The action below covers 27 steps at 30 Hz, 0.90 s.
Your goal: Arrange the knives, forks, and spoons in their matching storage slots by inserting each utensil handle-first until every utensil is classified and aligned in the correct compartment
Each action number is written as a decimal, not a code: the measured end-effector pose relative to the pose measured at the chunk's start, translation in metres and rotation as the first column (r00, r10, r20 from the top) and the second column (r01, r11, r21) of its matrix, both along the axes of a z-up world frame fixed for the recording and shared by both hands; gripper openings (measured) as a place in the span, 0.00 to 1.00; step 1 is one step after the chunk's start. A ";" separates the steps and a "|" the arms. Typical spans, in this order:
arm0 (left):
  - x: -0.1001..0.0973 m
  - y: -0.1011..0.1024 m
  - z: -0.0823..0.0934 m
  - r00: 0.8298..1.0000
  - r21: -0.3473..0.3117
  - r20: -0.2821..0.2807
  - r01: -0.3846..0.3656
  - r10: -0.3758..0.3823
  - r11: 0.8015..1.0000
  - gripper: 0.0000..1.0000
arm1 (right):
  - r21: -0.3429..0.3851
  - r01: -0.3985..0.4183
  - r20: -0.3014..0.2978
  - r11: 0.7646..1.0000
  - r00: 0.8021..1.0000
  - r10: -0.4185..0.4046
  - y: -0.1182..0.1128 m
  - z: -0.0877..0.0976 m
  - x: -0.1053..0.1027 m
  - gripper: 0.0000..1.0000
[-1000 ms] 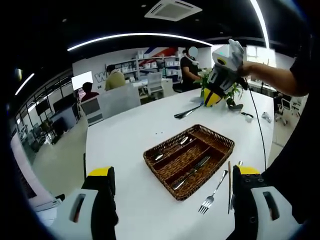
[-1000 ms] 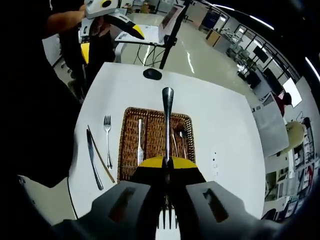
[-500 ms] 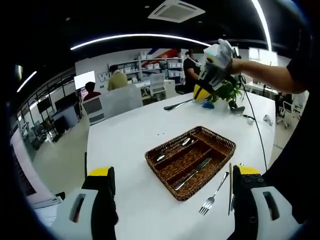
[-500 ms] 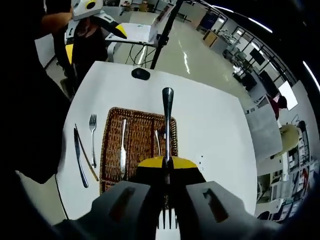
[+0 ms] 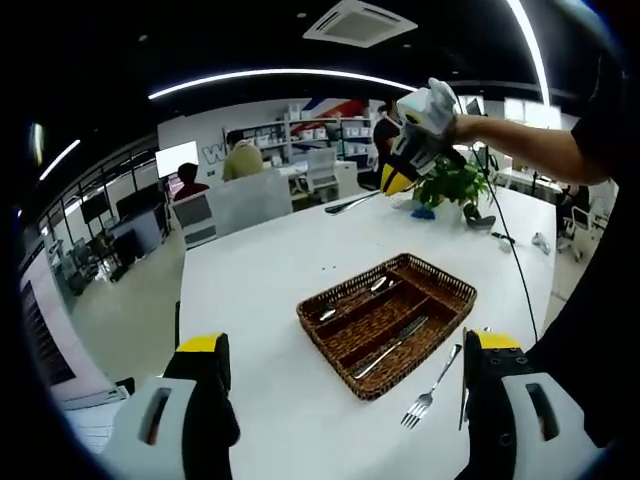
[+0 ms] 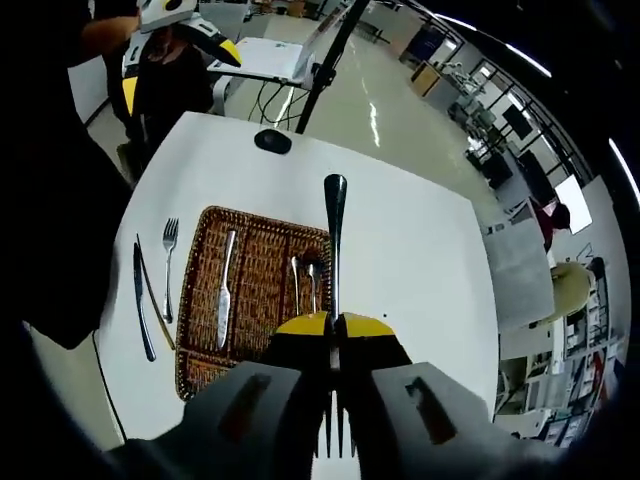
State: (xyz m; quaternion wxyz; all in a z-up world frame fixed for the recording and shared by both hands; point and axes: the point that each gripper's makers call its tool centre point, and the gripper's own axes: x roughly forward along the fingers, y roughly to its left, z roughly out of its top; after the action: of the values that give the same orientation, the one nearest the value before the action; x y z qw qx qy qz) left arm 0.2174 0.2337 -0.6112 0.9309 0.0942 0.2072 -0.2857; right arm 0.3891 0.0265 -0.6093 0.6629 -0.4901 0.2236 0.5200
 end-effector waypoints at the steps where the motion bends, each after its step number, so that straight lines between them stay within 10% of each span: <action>1: 0.000 0.001 0.000 1.000 0.000 0.001 -0.003 0.003 1.000 1.00 | -0.004 -0.003 0.002 1.000 1.000 0.003 0.000 -0.001 0.000 0.00; 27: -0.004 0.016 0.002 1.000 0.005 -0.001 -0.024 0.024 1.000 1.00 | -0.034 0.022 -0.070 0.999 0.997 -0.025 0.004 -0.083 -0.005 0.01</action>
State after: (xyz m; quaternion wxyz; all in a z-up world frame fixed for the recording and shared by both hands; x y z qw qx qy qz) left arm 0.2136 0.2498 -0.6094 0.9338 0.0937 0.2096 -0.2743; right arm 0.3845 0.0307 -0.6927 0.6525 -0.4796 0.2613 0.5253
